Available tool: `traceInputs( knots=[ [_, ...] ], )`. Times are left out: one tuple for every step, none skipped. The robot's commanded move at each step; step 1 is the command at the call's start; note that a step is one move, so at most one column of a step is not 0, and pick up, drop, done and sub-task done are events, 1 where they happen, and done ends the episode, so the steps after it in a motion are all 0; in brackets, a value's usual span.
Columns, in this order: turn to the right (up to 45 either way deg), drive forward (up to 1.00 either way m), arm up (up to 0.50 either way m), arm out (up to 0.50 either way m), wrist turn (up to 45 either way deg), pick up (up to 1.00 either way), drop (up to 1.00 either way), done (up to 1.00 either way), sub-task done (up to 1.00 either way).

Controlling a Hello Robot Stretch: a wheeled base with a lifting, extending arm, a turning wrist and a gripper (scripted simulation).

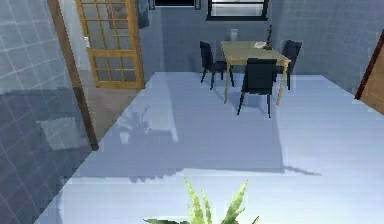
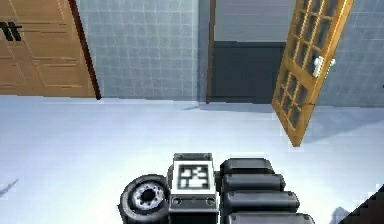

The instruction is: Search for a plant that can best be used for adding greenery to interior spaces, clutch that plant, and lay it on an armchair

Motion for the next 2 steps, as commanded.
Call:
traceInputs(
  knots=[
    [-27.0, 0.0, 0.0, 0.0, 0.0, 0.0, 0.0, 0.0, 0.0],
    [0.0, 0.2, 0.0, 0.0, 0.0, 0.0, 0.0, 0.0, 0.0]
  ],
)
